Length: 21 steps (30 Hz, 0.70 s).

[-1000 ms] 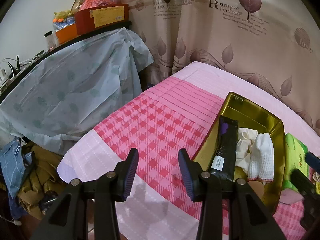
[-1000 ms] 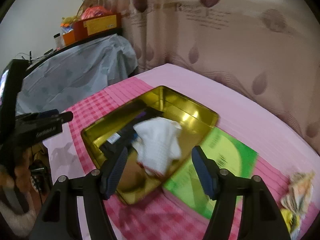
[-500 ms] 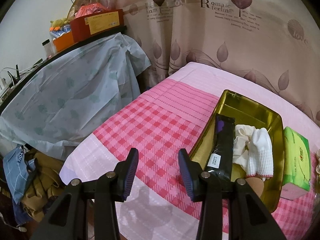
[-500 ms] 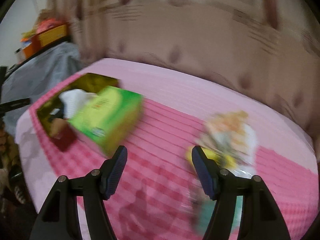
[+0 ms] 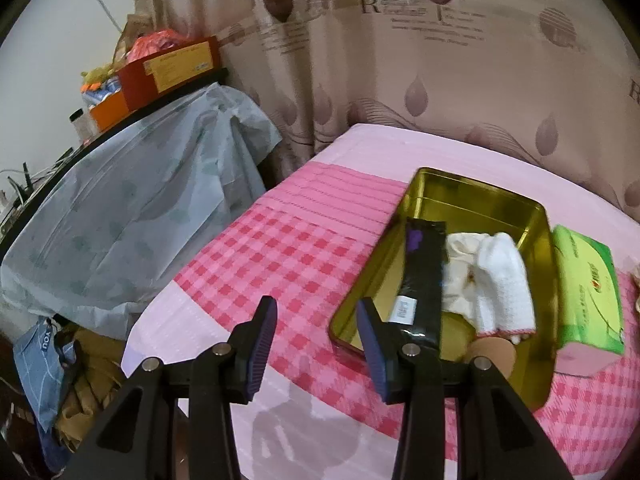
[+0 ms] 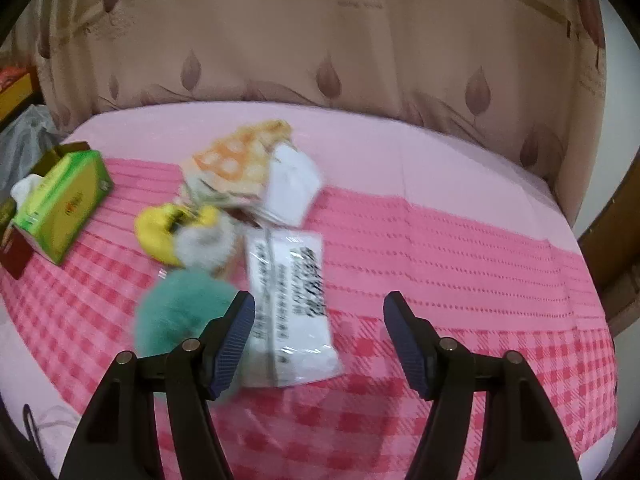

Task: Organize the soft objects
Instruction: 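Release the glove in the tray and move the right tool back to the pile, then grasp the white packet with the right tool while the left tool reaches the teal pom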

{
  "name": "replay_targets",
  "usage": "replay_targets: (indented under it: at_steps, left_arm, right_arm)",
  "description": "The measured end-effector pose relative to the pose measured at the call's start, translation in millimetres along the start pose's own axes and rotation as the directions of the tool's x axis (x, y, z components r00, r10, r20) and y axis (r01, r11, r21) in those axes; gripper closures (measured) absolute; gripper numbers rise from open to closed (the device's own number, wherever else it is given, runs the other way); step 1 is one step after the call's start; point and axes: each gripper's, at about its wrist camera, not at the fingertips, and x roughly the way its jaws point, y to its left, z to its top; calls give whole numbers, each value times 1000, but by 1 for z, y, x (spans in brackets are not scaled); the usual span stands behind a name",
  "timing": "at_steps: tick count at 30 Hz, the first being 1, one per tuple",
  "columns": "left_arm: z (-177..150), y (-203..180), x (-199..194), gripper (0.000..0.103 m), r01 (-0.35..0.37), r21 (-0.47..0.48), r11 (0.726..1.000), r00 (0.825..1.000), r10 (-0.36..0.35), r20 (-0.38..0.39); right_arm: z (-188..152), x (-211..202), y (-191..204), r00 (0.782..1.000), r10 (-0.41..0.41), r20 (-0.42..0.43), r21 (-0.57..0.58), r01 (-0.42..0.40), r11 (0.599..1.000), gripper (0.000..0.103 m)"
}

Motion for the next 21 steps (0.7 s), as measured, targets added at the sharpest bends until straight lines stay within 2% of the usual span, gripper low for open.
replay_targets:
  at_steps: [4, 6, 14, 18, 21]
  left_arm:
    - [-3, -13, -9, 61, 19, 35, 999, 1000, -19, 9]
    - [-5, -21, -15, 61, 30, 54, 998, 999, -31, 14]
    - [-13, -69, -42, 61, 129, 143, 981, 991, -132, 15]
    - [-17, -101, -54, 61, 193, 210, 959, 980, -198, 6]
    - [-21, -129, -62, 61, 248, 257, 934, 967, -253, -11]
  right_arm:
    - [-9, 17, -10, 999, 18, -29, 4, -18, 1000, 39]
    - [-9, 18, -11, 998, 63, -15, 26, -62, 998, 39]
    - [-5, 37, 7, 993, 111, -31, -4, -111, 994, 39]
    - [-2, 44, 3, 993, 111, -30, -13, -112, 994, 54]
    - [-1, 43, -3, 992, 121, -27, -9, -121, 993, 55]
